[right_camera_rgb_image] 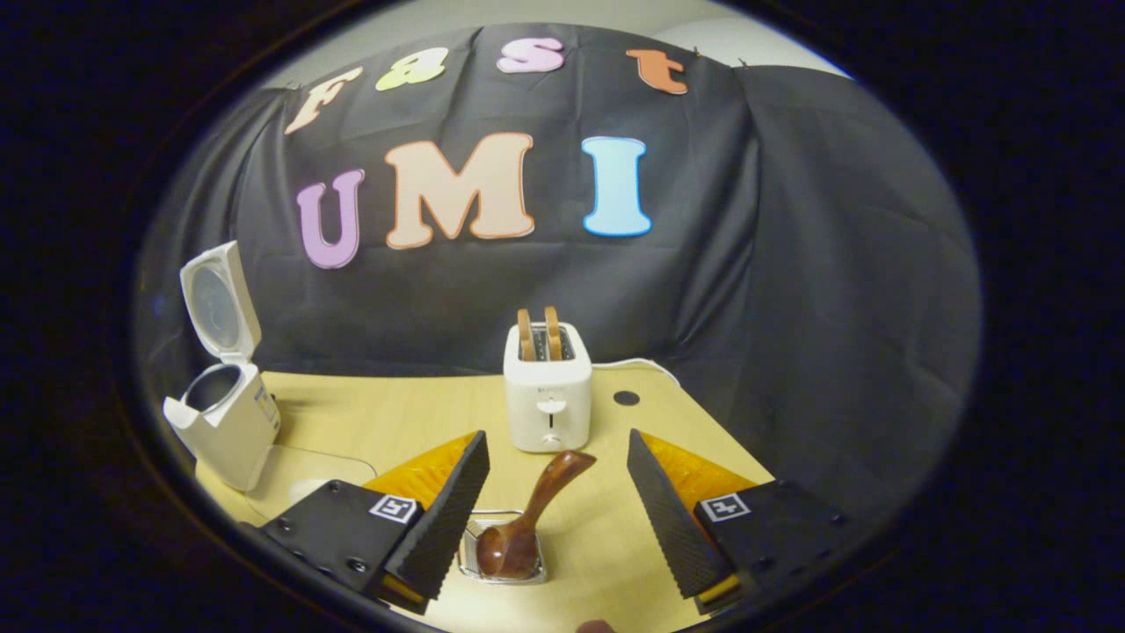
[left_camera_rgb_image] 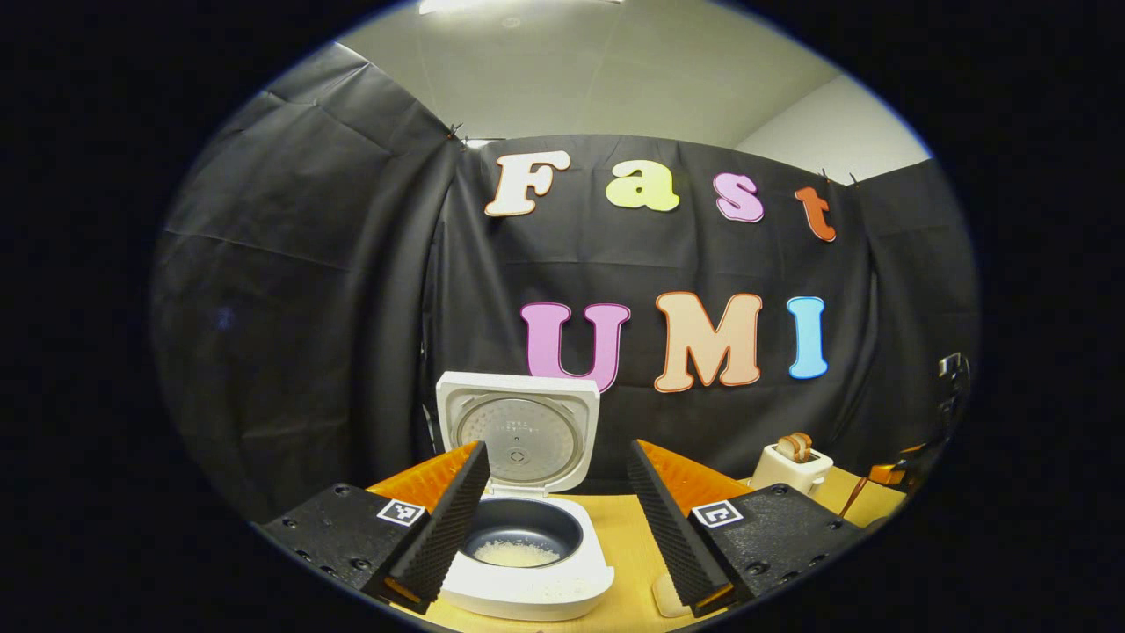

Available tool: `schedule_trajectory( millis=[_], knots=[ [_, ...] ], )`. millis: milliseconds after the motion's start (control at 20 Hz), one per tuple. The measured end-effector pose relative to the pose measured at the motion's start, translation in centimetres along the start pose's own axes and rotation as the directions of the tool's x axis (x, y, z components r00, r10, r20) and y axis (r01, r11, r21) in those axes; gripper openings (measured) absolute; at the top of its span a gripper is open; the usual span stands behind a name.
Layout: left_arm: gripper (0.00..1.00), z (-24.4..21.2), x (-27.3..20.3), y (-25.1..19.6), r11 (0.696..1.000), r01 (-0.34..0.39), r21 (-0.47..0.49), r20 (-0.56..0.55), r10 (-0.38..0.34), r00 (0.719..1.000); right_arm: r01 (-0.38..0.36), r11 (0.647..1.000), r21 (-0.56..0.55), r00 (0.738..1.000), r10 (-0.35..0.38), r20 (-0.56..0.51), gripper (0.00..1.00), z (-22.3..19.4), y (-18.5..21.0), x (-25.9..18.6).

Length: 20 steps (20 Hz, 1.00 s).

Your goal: Close the left gripper, press the button to open the rice cooker; take a wooden spoon from the chopstick holder with the right hand, scoop a spoonful of rice and pour it into the rice cooker, then put the wooden spoon back into the chopstick holder.

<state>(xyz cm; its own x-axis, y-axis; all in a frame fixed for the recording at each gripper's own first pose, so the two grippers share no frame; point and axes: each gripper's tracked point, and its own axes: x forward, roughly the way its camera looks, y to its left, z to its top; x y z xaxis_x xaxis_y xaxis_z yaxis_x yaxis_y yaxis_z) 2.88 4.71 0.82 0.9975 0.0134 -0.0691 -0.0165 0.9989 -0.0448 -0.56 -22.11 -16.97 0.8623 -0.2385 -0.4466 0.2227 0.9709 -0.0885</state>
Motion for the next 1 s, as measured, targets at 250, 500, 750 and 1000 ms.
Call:
schedule_trajectory(
  millis=[250, 500, 750, 1000],
  knots=[
    [0.91, 0.3, 2.5, 1.7, 0.999, -0.001, -0.036, -0.021, 0.0, 1.0, -0.03, 0.999, 0.024, 0.998, 0.028, 0.062, 0.97, 3.1, 1.6, -2.4],
    [0.9, 0.4, 6.5, 3.7, 0.999, 0.007, -0.037, -0.07, -0.01, 0.997, -0.05, 0.999, -0.006, 0.994, 0.05, 0.101, 0.97, 5.3, 3.1, -4.1],
    [0.93, 0.8, 12.1, 4.6, 0.996, 0.045, -0.071, -0.112, -0.052, 0.992, -0.054, 0.998, -0.017, 0.993, 0.055, 0.101, 0.98, 5.3, 3.9, -6.4],
    [0.93, 2.2, 17.9, 5.4, 0.995, 0.078, -0.064, -0.096, -0.084, 0.992, -0.006, 0.999, -0.038, 0.996, 0.01, 0.085, 0.99, 4.1, 3.6, -9.1]
  ],
)
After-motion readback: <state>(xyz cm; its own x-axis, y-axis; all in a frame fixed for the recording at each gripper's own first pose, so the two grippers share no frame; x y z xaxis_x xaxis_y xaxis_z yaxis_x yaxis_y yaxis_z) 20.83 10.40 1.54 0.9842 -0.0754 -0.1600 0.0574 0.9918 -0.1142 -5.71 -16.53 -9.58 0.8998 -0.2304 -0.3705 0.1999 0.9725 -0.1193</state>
